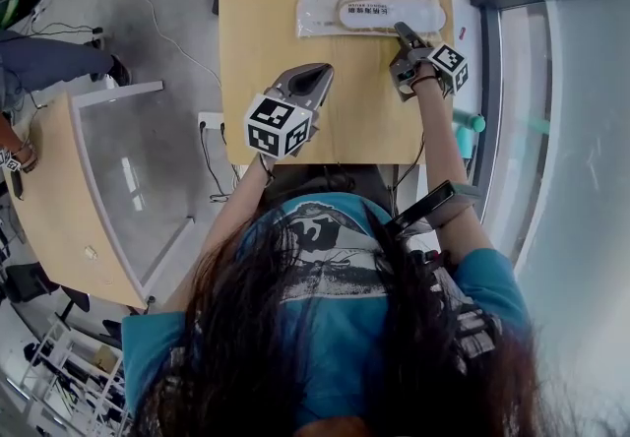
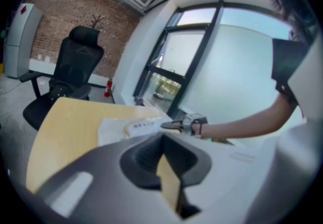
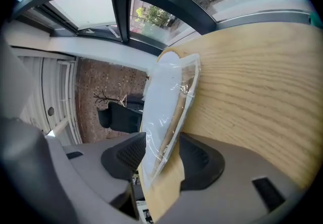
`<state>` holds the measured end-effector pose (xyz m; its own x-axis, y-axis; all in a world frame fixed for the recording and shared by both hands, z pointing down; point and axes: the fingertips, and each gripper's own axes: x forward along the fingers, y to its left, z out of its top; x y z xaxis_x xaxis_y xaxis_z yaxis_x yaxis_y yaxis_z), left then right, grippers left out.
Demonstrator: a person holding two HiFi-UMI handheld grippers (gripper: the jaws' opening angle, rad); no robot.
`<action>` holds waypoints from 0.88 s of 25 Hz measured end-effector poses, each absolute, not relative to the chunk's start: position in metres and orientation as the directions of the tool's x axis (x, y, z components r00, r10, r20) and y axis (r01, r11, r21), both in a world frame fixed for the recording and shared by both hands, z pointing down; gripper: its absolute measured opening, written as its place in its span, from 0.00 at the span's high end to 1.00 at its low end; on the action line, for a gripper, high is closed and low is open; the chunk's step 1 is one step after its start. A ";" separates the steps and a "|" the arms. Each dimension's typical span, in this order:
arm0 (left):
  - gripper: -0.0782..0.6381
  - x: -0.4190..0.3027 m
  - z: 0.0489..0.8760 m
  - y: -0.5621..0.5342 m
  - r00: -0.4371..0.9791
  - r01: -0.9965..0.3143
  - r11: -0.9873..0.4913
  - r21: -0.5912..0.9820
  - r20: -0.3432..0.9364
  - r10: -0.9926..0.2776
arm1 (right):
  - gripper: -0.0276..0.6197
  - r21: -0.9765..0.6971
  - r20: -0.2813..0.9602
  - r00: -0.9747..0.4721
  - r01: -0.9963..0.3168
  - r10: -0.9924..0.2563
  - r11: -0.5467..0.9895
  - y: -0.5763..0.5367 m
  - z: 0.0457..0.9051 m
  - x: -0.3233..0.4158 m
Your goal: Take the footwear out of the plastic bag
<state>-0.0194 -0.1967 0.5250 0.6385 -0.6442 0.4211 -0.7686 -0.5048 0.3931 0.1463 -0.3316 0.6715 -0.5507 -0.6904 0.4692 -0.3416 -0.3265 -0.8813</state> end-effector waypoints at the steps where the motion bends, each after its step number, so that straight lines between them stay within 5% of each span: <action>1: 0.89 -0.023 0.525 -0.197 0.634 -0.772 -0.499 0.393 0.422 -0.648 | 0.64 -0.886 0.462 -0.549 -0.319 -0.697 -0.336 -0.335 0.673 0.145; 4: 0.88 -0.031 0.525 -0.196 0.620 -0.783 -0.483 0.393 0.427 -0.658 | 0.65 -0.900 0.436 -0.533 -0.259 -0.725 -0.351 -0.341 0.673 0.143; 9: 0.89 -0.036 0.529 -0.189 0.606 -0.793 -0.464 0.394 0.436 -0.665 | 0.81 -0.905 0.424 -0.514 -0.210 -0.746 -0.369 -0.338 0.680 0.144; 19: 0.88 -0.033 0.533 -0.180 0.657 -0.743 -0.451 0.495 0.408 -0.634 | 0.85 -0.926 0.358 -0.554 -0.108 -0.751 -0.362 -0.300 0.662 0.114; 22: 0.79 -0.023 0.539 -0.173 0.693 -0.711 -0.468 0.524 0.413 -0.590 | 0.86 -0.937 0.312 -0.563 -0.050 -0.766 -0.345 -0.283 0.656 0.105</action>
<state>-0.0226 -0.1725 0.5393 0.6933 -0.5903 0.4134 -0.7113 -0.4683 0.5241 0.1051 -0.2834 0.6556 -0.5627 -0.7656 0.3118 -0.0500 -0.3450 -0.9373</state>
